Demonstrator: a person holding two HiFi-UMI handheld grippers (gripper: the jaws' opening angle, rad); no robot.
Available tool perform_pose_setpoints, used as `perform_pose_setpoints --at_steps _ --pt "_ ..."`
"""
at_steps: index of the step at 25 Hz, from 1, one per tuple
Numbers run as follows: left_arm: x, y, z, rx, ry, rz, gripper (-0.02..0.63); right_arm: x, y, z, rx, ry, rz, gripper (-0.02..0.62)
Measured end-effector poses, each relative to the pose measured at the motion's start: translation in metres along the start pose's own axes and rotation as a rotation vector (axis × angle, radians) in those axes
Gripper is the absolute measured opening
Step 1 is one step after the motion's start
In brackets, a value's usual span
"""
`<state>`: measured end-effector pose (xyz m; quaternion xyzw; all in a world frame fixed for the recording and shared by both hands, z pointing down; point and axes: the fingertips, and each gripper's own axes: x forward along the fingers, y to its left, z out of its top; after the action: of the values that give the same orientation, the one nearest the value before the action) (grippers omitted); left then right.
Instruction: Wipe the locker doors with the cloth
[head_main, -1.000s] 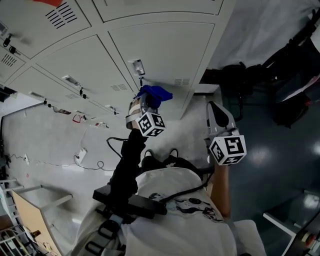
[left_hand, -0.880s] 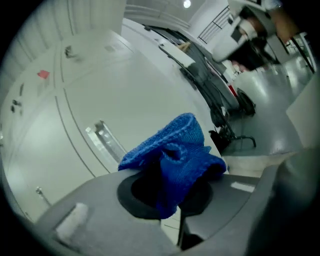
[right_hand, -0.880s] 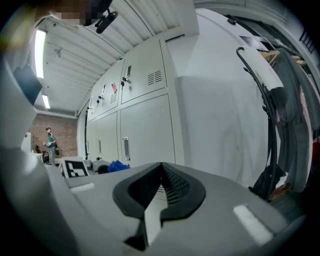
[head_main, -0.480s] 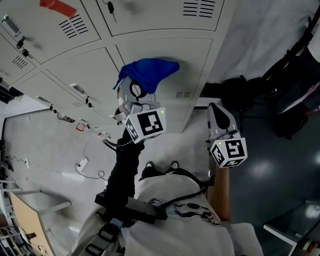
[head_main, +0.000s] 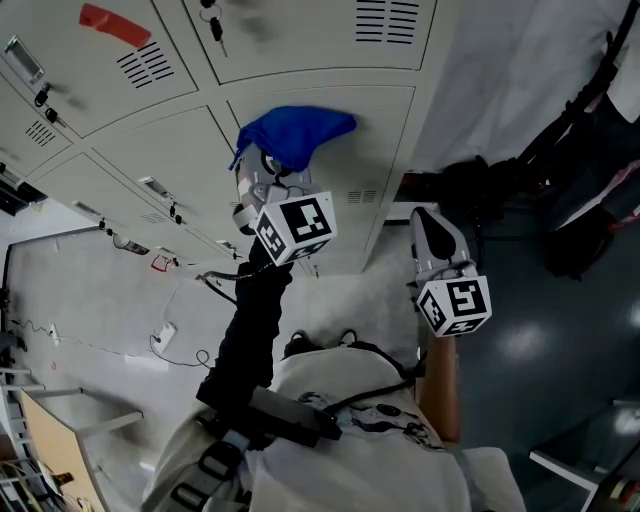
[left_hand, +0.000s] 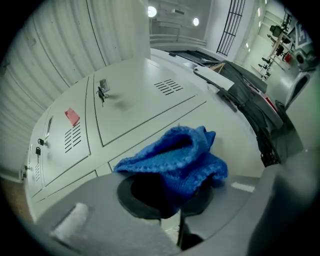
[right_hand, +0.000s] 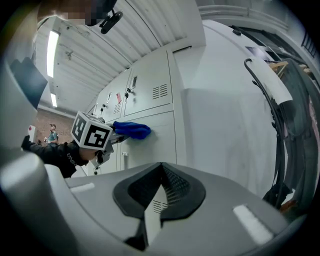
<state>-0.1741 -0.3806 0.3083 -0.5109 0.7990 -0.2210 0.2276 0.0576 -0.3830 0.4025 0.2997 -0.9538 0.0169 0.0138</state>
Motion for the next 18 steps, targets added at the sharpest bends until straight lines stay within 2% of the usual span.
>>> perform_pose_setpoints --at_steps 7,13,18 --pt "-0.007 -0.041 -0.038 -0.023 0.068 -0.069 0.031 0.005 0.001 -0.006 0.005 0.013 0.011 -0.002" --pt "-0.015 -0.076 -0.081 -0.129 0.129 -0.105 0.031 0.005 -0.003 -0.014 0.009 0.036 0.007 -0.002" --pt "-0.023 -0.112 -0.126 -0.222 0.214 -0.145 0.031 0.000 -0.010 -0.021 0.010 0.058 -0.006 -0.002"
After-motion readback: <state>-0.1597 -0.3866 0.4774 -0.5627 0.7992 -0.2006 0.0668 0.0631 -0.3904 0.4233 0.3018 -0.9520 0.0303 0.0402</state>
